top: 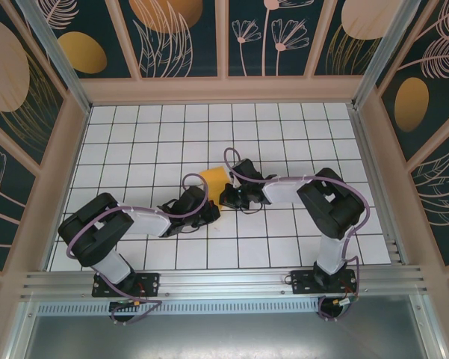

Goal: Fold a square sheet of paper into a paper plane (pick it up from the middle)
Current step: Third fold the triangle at the center of the table.

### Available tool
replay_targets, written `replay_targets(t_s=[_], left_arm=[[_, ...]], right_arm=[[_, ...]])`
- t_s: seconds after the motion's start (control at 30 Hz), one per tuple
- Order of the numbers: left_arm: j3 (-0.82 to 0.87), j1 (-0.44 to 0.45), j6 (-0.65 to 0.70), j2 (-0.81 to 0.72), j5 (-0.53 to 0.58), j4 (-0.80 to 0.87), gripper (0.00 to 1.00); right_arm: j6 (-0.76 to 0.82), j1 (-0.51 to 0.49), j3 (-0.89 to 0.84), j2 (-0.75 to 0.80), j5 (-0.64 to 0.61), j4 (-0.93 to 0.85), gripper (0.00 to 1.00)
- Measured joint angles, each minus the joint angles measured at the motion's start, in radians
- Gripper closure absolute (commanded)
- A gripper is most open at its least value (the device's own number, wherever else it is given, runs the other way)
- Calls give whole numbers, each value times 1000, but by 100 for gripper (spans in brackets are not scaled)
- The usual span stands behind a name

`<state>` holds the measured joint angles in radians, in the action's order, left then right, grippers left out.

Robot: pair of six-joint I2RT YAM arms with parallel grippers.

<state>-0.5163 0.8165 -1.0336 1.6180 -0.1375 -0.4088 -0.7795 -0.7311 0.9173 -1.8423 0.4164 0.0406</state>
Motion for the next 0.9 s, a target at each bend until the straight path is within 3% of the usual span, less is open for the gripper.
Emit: replay_targets(t_s=[0.63, 0.9], left_arm=[[10, -7, 13, 9, -11, -33, 100], [10, -7, 20, 12, -11, -37, 100]], right_arm=[[137, 77, 122, -92, 143, -103, 94], [174, 138, 176, -125, 131, -114, 94]])
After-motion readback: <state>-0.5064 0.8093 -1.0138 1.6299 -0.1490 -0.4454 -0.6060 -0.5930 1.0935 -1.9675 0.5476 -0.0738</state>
